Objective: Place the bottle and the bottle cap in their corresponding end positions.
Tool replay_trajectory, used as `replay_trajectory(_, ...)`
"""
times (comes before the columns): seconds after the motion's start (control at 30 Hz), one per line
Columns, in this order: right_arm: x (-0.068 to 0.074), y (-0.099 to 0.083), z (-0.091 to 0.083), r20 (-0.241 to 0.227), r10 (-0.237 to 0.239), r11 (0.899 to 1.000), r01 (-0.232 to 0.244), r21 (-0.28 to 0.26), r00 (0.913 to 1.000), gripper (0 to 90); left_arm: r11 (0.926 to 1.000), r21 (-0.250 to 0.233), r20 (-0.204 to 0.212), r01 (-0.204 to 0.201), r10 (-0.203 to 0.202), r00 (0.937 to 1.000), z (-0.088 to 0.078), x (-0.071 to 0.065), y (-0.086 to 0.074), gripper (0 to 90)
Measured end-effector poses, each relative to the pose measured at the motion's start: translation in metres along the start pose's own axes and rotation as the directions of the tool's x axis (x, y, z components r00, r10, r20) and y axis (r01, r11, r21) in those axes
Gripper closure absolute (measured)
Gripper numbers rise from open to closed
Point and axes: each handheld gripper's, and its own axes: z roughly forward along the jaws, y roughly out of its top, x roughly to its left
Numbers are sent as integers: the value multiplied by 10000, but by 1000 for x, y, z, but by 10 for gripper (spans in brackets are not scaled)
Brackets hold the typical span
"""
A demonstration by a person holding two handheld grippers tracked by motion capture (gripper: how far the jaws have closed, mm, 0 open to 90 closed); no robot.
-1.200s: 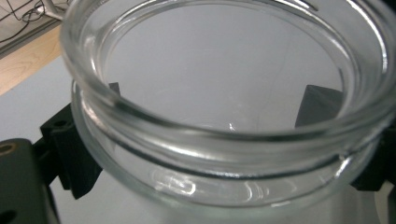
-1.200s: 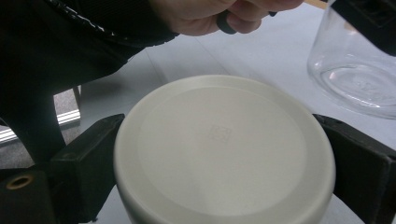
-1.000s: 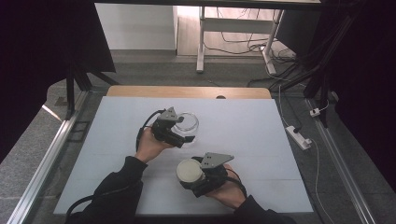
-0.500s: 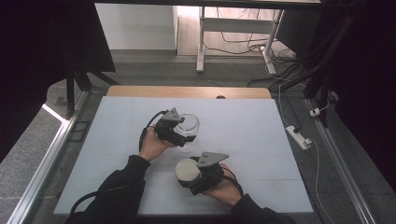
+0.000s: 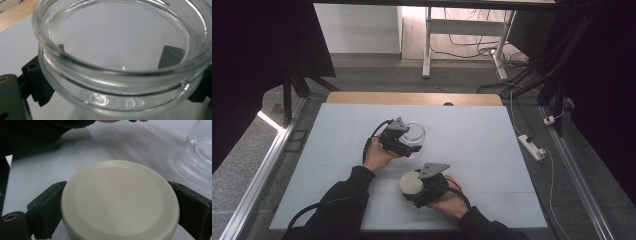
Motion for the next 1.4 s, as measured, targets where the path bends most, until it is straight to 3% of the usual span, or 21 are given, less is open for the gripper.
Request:
replay_trajectory(0.27, -3, -1, 7, 144, -3, 9988, -4, 487, 9999, 71, 9999, -103, 20, 114, -114, 9999, 5, 2, -4, 73)
replay_trajectory(0.67, -4, 1, 16, 461, 7, 9906, -70, 1369, 9989, 68, 9998, 107, -115, -159, 161, 9998, 11, 2, -8, 72)
replay_trajectory(1.03, -4, 1, 16, 396, 15, 9901, -70, 1405, 9992, 28, 9994, 253, 106, -228, 226, 9997, 11, 5, -7, 62)
replay_trajectory(1.27, -4, 1, 14, 259, 43, 9923, -75, 1237, 9997, 4, 9998, 216, -7, -54, 54, 10000, 10, 3, -5, 48)
replay_trajectory(1.4, -4, 1, 13, 218, 135, 9934, -159, 1138, 9997, 0, 9996, 18, 237, 276, -277, 9993, 5, 5, -4, 23)
